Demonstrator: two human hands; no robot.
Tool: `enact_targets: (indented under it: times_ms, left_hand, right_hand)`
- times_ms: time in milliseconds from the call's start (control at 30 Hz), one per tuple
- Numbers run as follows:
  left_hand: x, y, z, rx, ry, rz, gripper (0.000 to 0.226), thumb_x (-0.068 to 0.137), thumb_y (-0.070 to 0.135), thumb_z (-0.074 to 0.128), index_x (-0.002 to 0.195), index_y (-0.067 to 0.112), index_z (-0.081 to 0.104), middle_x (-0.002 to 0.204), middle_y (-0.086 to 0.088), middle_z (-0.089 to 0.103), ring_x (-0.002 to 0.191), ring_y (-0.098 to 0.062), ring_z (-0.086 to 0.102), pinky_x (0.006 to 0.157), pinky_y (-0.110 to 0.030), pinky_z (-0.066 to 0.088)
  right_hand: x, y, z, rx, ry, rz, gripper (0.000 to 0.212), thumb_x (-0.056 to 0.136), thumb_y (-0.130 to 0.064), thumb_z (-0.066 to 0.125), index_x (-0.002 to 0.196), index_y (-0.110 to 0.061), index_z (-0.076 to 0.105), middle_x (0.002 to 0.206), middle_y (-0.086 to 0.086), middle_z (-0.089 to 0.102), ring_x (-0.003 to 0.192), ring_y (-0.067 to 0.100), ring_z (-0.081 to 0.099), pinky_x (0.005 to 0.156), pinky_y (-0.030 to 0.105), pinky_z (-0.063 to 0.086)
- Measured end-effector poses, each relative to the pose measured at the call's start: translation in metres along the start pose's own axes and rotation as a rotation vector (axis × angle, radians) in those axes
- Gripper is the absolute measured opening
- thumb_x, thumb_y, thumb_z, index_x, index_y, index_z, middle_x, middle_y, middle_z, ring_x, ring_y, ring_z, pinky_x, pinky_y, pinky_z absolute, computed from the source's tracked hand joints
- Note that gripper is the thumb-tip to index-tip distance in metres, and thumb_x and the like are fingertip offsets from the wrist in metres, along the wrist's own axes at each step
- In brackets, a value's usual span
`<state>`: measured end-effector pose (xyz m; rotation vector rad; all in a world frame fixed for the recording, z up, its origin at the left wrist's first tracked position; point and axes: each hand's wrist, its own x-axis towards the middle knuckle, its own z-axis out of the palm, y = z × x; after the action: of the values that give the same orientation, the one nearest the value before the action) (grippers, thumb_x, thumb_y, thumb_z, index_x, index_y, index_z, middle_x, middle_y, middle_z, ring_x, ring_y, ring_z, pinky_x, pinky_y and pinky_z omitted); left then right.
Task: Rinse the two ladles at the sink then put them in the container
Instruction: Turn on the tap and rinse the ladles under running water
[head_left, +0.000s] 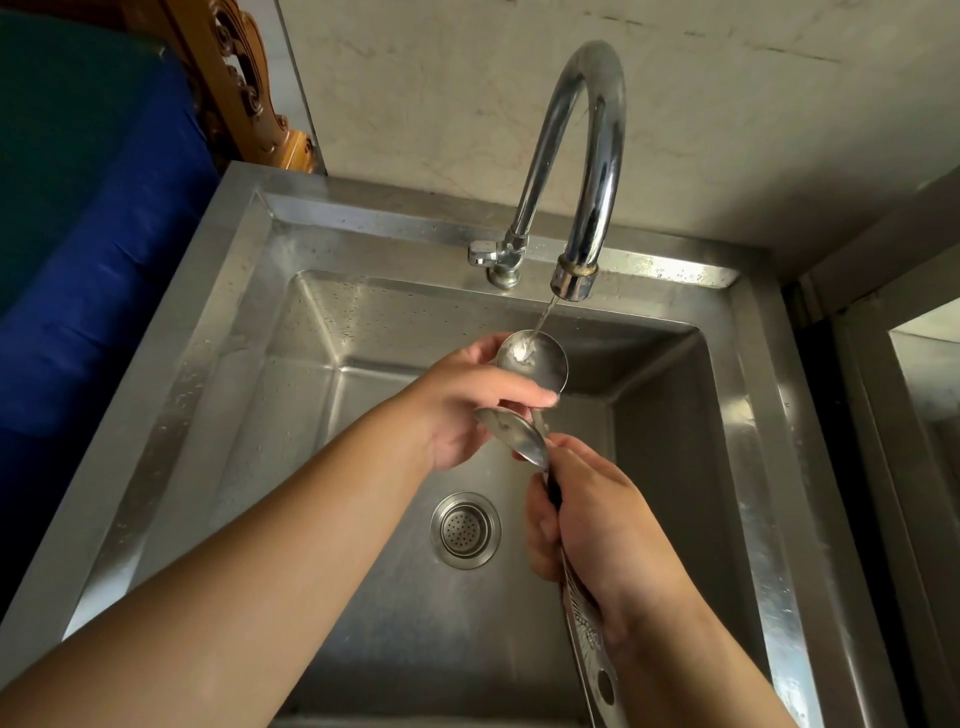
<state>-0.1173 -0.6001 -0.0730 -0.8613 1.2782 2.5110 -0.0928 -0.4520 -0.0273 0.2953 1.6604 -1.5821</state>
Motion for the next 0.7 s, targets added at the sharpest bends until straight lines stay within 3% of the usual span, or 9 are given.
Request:
enact_targets:
  times_ms: [67,167,233,367,500,600,700]
  left_hand:
    - [0.004,-0.002,0.003,0.055,0.066,0.017,0.045,0.069,-0.016,0.079,0.099,0.014,0.065,0.062,-0.002,0.071,0.050,-0.015,0.063,0.045,-0.020,0.048]
    - [0.012,-0.003,0.005,0.092,0.191,0.100,0.030,0.067,-0.002,0.087,0.076,0.020,0.069,0.075,-0.004,0.074,0.072,-0.024,0.069,0.064,-0.033,0.052]
    - [0.012,0.000,0.008,0.097,0.250,0.147,0.019,0.070,0.011,0.088,0.067,0.021,0.072,0.076,-0.003,0.075,0.069,-0.021,0.070,0.059,-0.030,0.055]
    - [0.010,0.009,0.013,0.096,0.289,0.171,0.013,0.080,0.027,0.081,0.078,0.016,0.076,0.070,-0.002,0.072,0.048,-0.013,0.062,0.044,-0.020,0.049]
    - [0.005,0.021,0.011,-0.017,0.152,0.072,0.012,0.090,0.016,0.057,0.086,0.008,0.065,0.074,-0.005,0.062,0.049,-0.015,0.062,0.047,-0.025,0.053]
    - [0.002,0.027,0.003,-0.007,0.083,0.091,0.028,0.090,0.012,0.041,0.101,0.001,0.065,0.084,-0.012,0.063,0.066,-0.021,0.064,0.063,-0.032,0.058]
    - [0.003,0.032,-0.005,0.162,0.165,0.226,0.038,0.090,-0.001,0.037,0.109,0.005,0.070,0.105,-0.017,0.071,0.088,-0.026,0.067,0.078,-0.035,0.059]
  right_hand:
    - [-0.003,0.000,0.003,0.000,-0.010,0.005,0.025,0.101,-0.017,0.040,0.086,-0.009,0.058,0.044,0.004,0.035,0.034,0.013,0.024,0.036,0.019,0.021]
    - [-0.006,-0.001,0.006,-0.006,-0.019,0.003,0.025,0.102,-0.019,0.041,0.090,-0.006,0.058,0.046,0.004,0.035,0.036,0.012,0.024,0.037,0.021,0.019]
    - [-0.007,-0.004,0.005,-0.019,-0.016,-0.004,0.027,0.102,-0.019,0.041,0.094,0.001,0.056,0.047,0.005,0.035,0.037,0.012,0.025,0.038,0.024,0.019]
    - [-0.006,-0.011,0.003,-0.009,-0.008,-0.051,0.027,0.102,-0.017,0.041,0.093,0.001,0.058,0.046,0.005,0.037,0.036,0.013,0.026,0.035,0.022,0.022]
    - [-0.005,-0.015,-0.001,0.001,-0.018,-0.050,0.029,0.104,-0.019,0.040,0.103,0.006,0.056,0.045,0.006,0.036,0.035,0.014,0.025,0.035,0.021,0.023]
    - [-0.003,-0.015,-0.003,0.010,-0.022,-0.056,0.030,0.103,-0.019,0.040,0.103,0.008,0.054,0.045,0.005,0.038,0.035,0.014,0.027,0.034,0.023,0.024]
    - [-0.002,-0.015,-0.004,0.011,-0.023,-0.055,0.029,0.102,-0.019,0.041,0.098,0.006,0.054,0.044,0.004,0.040,0.035,0.014,0.028,0.035,0.023,0.025]
